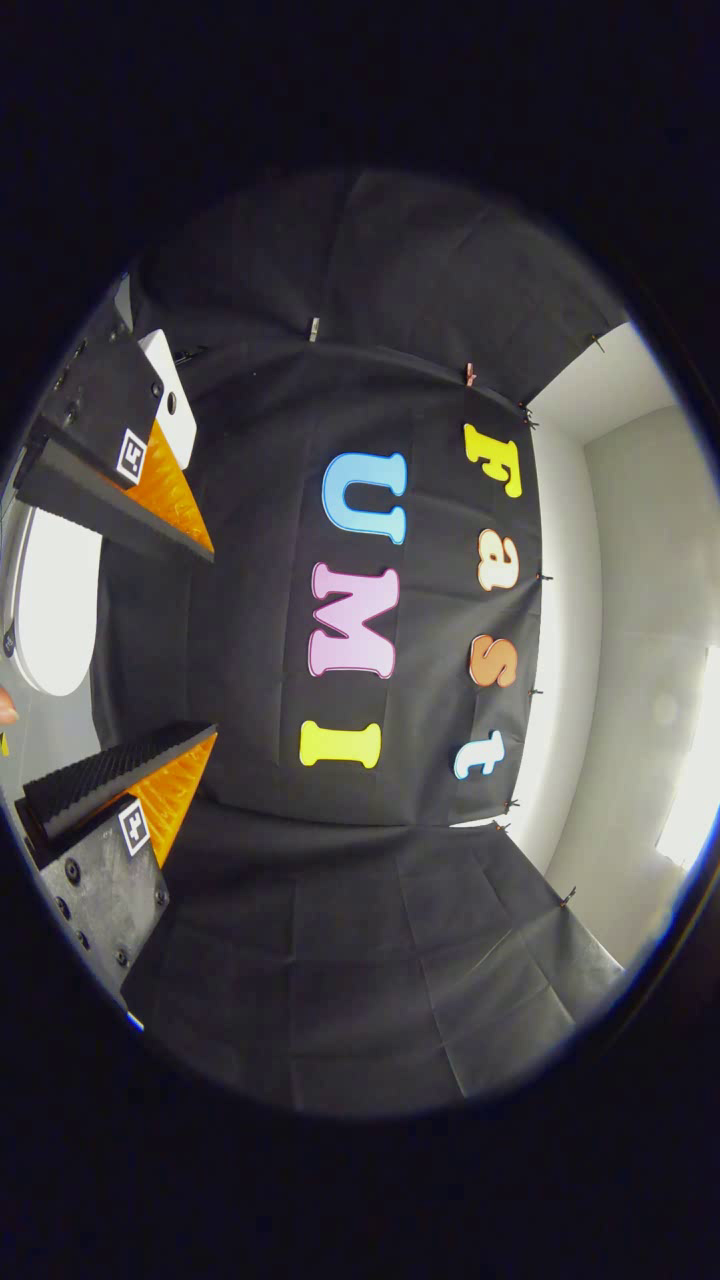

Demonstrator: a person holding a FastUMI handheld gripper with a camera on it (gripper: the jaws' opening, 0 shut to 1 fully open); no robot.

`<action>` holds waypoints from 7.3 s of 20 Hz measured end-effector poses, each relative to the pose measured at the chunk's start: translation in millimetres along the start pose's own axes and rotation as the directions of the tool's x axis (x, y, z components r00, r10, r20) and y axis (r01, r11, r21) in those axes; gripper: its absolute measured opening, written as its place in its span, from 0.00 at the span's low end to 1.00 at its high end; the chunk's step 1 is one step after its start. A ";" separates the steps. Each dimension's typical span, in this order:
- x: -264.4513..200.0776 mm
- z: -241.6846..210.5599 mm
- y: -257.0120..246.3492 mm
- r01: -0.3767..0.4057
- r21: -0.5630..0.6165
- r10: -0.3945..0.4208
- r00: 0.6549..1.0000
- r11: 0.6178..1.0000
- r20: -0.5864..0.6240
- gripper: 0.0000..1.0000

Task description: Open the toilet lid.

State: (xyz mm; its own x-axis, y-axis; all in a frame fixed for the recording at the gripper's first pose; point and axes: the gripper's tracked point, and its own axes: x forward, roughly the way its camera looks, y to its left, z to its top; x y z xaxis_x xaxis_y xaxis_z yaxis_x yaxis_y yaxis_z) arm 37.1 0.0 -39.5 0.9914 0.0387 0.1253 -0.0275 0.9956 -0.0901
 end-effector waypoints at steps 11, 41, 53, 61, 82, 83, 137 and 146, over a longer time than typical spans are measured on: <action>23.9 -193.0 -38.8 0.012 0.027 -0.009 0.993 1.000 -0.117 0.98; -8.2 -586.0 -42.8 0.414 0.749 0.495 0.570 0.516 -0.656 0.81; -1.4 -571.5 -34.1 0.428 0.678 0.462 0.507 0.597 -0.727 0.18; 22.0 -482.2 -14.4 0.315 0.601 0.366 0.561 0.735 -0.742 0.13; 49.9 -338.3 121.8 0.143 0.370 0.174 0.691 0.918 -0.702 0.12; 51.6 -335.3 128.9 0.133 0.364 0.175 0.695 0.922 -0.697 0.12; 40.2 -219.1 307.0 -0.160 0.014 0.150 0.888 0.987 -0.434 0.99; 37.1 -112.1 228.0 -0.114 0.038 0.120 0.951 0.993 -0.286 0.99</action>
State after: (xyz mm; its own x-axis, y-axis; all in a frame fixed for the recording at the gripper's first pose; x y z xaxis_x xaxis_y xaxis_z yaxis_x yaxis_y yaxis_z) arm 82.1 218.7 -166.2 0.9758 0.1313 -0.1746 -0.1447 0.9872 -0.0666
